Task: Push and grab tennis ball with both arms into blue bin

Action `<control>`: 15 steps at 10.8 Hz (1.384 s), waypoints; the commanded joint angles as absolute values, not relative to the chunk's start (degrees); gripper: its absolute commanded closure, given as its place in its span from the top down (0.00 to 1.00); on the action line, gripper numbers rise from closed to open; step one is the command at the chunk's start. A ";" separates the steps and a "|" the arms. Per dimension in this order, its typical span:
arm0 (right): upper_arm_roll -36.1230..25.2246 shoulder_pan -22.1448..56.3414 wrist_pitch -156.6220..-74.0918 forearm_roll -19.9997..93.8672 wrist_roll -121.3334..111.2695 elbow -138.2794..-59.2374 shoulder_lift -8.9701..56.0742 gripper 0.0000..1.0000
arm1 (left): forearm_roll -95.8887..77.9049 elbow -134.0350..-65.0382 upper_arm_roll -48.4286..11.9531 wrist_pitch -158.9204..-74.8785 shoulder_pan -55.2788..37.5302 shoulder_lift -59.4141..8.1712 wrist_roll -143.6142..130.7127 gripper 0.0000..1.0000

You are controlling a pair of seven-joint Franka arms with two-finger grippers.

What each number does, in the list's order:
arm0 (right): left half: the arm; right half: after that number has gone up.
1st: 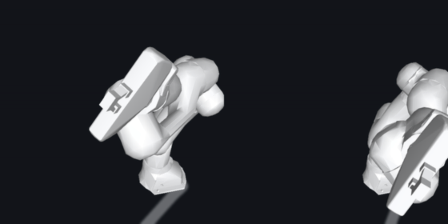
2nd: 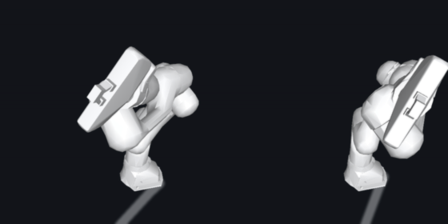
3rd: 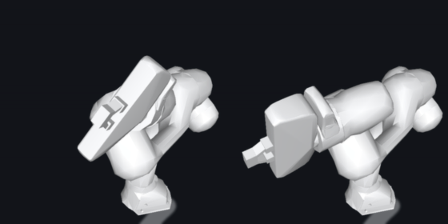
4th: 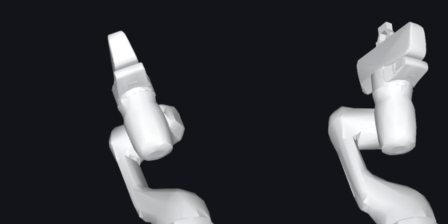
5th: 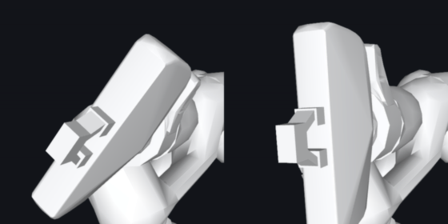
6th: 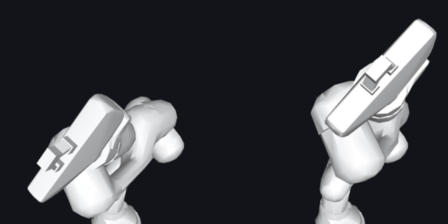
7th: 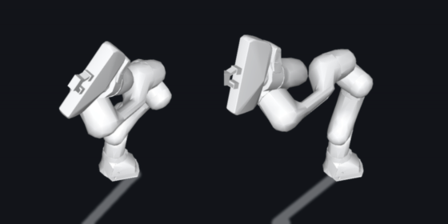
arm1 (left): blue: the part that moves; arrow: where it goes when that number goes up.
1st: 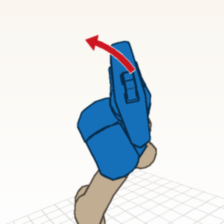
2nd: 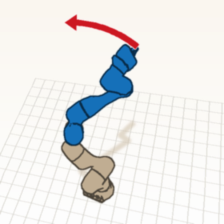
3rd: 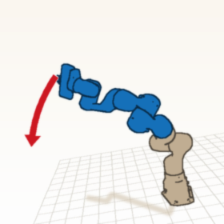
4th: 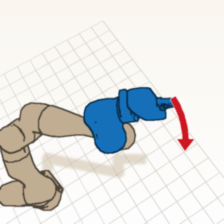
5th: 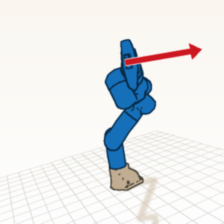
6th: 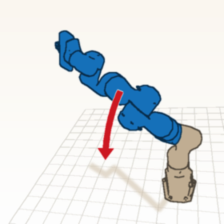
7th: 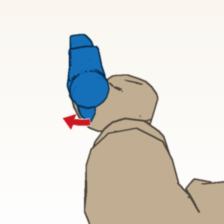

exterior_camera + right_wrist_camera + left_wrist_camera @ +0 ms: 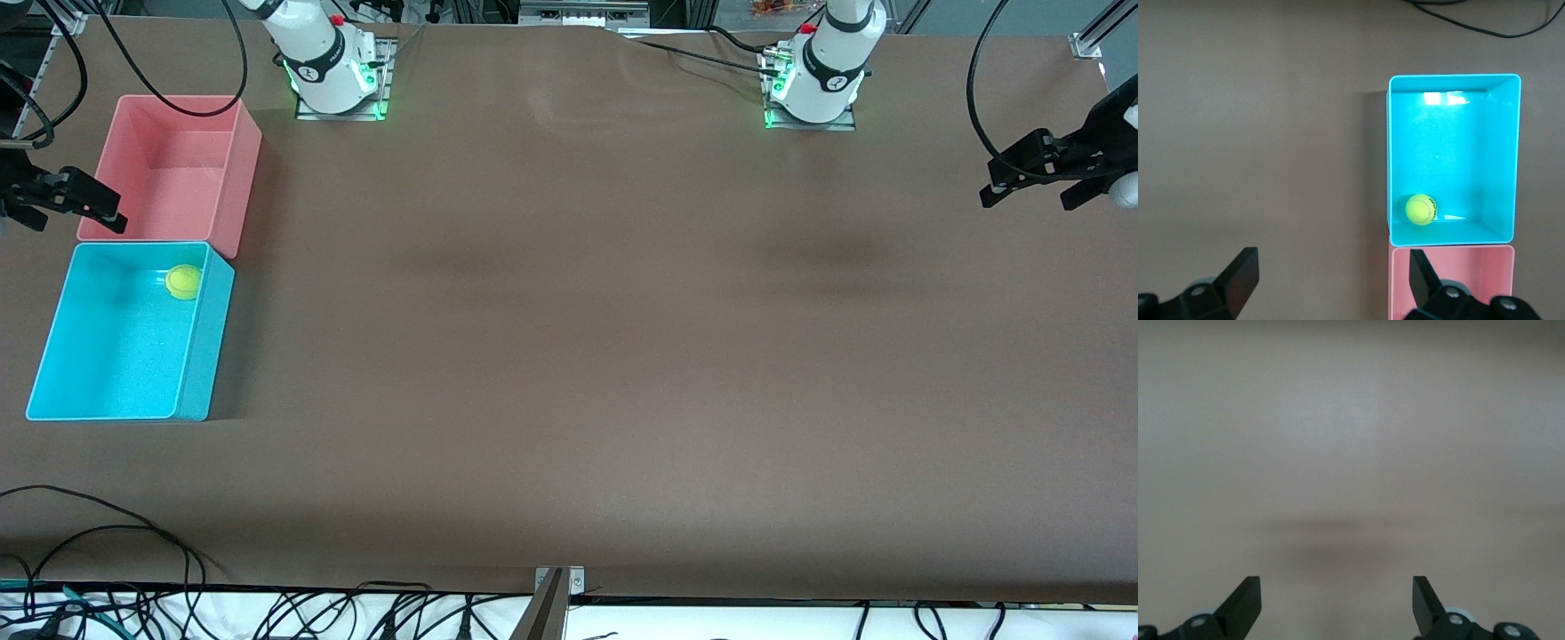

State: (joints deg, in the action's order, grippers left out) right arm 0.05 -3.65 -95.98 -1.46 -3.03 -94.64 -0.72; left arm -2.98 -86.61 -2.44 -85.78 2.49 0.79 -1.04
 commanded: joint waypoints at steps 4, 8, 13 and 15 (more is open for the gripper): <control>0.18 -3.78 -94.31 -1.76 -3.16 -92.72 -0.18 1.00 | -3.96 -84.73 -2.55 -84.81 1.59 0.00 -0.09 1.00; 0.18 -3.78 -94.31 -1.76 -3.16 -92.72 -0.18 1.00 | -3.87 -84.73 -2.46 -84.81 1.49 0.00 -0.09 1.00; 0.18 -3.78 -94.39 -1.76 -3.16 -92.72 -0.18 1.00 | -3.96 -84.64 -3.34 -84.90 1.49 -0.09 -0.09 1.00; 0.18 -3.78 -94.39 -1.76 -3.08 -92.72 -0.18 1.00 | -3.95 -84.64 -3.34 -84.90 1.49 -0.09 -0.18 1.00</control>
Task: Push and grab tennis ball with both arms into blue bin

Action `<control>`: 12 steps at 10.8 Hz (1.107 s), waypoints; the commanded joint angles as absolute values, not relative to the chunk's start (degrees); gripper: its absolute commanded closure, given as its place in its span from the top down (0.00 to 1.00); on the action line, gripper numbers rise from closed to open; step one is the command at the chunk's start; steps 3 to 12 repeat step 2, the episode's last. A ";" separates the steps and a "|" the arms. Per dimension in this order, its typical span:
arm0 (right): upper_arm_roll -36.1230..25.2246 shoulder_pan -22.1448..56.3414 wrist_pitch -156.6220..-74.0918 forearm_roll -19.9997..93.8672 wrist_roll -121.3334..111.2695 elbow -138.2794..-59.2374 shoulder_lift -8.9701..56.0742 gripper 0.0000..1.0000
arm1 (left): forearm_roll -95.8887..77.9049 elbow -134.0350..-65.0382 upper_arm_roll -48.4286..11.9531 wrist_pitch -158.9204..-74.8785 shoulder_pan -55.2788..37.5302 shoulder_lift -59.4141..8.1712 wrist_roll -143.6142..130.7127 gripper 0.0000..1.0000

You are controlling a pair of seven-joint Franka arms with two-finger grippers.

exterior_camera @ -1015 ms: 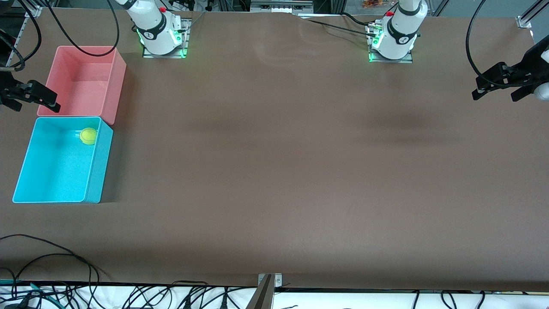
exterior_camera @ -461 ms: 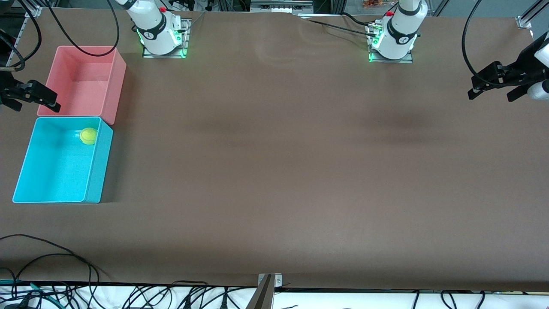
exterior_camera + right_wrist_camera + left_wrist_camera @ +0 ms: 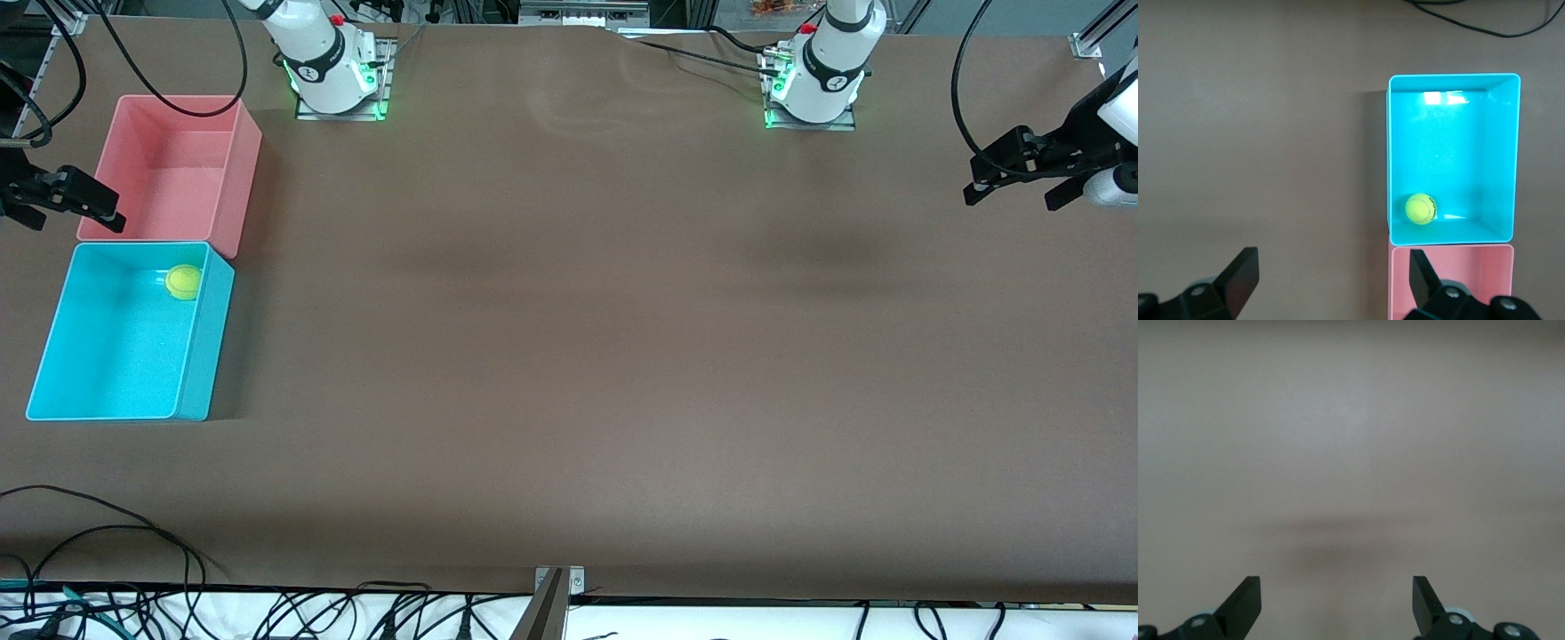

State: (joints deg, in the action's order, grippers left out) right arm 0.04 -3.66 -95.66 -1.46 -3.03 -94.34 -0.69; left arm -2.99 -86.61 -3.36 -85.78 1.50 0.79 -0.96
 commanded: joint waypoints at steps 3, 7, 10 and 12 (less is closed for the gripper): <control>0.18 -3.78 -94.39 -1.76 -3.08 -92.72 -0.18 1.00 | -3.78 -84.64 -3.86 -84.90 1.49 -0.09 -0.18 1.00; 0.18 -3.78 -94.39 -1.76 -3.08 -92.72 -0.18 1.00 | -3.78 -84.64 -3.86 -84.90 1.49 -0.09 -0.18 1.00; 0.18 -3.78 -94.39 -1.76 -3.08 -92.72 -0.18 1.00 | -3.78 -84.64 -3.86 -84.90 1.49 -0.09 -0.18 1.00; 0.18 -3.78 -94.39 -1.76 -3.08 -92.72 -0.18 1.00 | -3.78 -84.64 -3.86 -84.90 1.49 -0.09 -0.18 1.00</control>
